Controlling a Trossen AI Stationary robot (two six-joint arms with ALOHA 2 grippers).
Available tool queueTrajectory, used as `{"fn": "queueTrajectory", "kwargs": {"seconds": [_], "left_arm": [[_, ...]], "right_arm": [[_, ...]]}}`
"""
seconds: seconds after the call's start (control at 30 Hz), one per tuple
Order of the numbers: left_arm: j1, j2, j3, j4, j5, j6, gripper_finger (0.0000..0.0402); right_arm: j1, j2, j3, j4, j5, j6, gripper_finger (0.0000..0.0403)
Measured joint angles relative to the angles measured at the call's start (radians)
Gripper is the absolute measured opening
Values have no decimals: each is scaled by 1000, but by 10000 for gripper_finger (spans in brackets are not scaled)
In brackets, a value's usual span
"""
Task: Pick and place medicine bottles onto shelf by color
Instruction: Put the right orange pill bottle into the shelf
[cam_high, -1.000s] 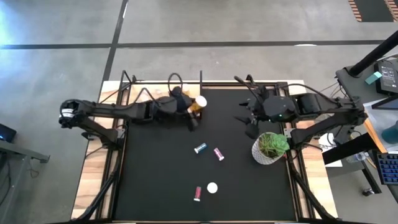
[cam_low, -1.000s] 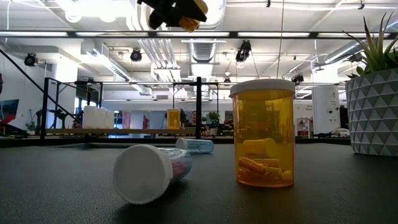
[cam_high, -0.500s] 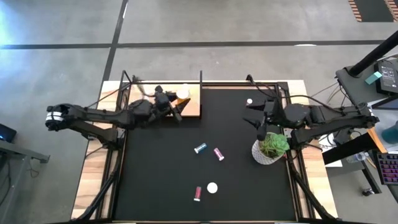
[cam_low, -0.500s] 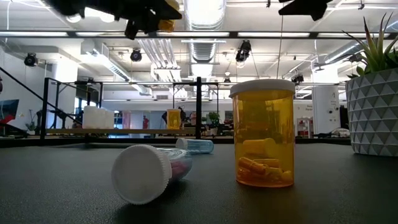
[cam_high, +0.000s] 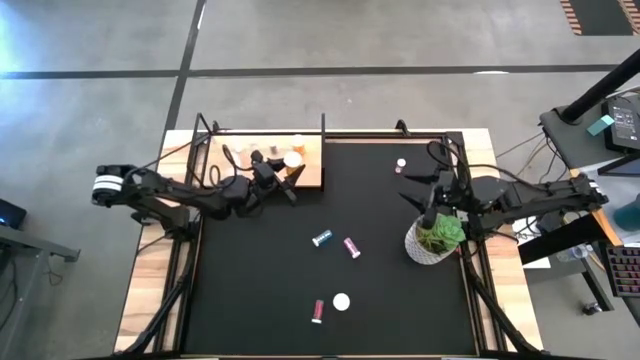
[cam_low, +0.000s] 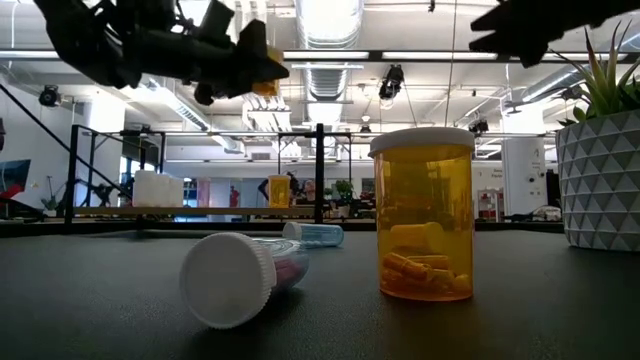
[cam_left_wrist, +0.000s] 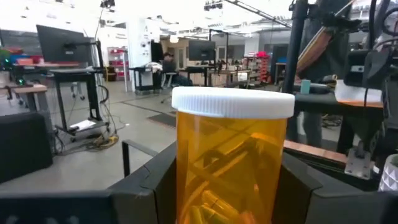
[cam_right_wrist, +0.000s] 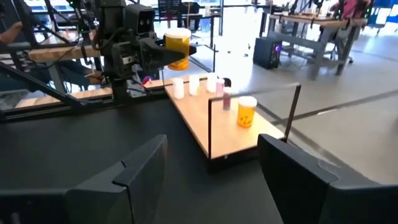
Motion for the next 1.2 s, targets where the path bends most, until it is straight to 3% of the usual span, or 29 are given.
{"fn": "queueTrajectory", "kwargs": {"seconds": [0.2, 0.6, 0.77, 1.2], "left_arm": [[0, 64, 11, 1, 0, -96, 164], [0, 139, 10, 30, -58, -107, 164], [0, 173, 9, 34, -59, -175, 164], [0, 185, 7, 48, -60, -178, 164]], "right_arm": [[0, -88, -111, 17, 0, 60, 240], [0, -208, -327, 227, 3, 91, 240], [0, -231, -359, 233, 22, 121, 240], [0, -237, -377, 195, 132, 264, 240]]}}
